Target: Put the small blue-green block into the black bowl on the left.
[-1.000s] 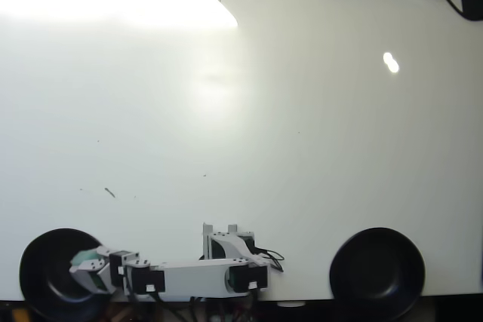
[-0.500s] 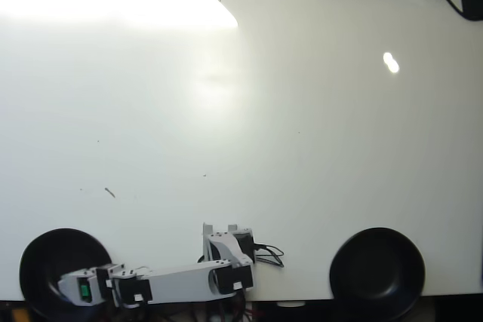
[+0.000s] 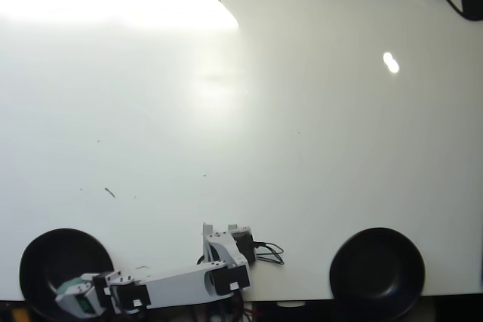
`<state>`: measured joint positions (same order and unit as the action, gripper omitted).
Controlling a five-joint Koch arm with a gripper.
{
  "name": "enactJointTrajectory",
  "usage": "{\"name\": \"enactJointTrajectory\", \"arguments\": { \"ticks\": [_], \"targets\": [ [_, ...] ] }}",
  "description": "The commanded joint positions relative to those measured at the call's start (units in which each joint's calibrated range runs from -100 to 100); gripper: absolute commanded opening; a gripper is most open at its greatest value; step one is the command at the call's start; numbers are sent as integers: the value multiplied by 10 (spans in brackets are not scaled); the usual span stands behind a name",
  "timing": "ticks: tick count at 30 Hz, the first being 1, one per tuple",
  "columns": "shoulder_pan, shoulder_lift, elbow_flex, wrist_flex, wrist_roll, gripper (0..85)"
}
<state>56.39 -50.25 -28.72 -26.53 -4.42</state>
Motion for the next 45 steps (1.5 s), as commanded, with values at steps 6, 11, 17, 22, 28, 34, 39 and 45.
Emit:
{"name": "enactJointTrajectory", "arguments": {
  "ticks": [6,11,17,22,28,34,39,45],
  "targets": [
    [-1,-3,22,91,-207,32],
    [-5,11,20,121,-245,34],
    [-19,26,14,143,-252,35],
    [-30,29,12,117,-252,323],
    [-33,2,3,95,-245,425],
    [-47,-29,3,48,-156,429],
    [-71,-51,-22,32,-108,430],
    [-112,-55,-34,29,-70,430]
  ]
}}
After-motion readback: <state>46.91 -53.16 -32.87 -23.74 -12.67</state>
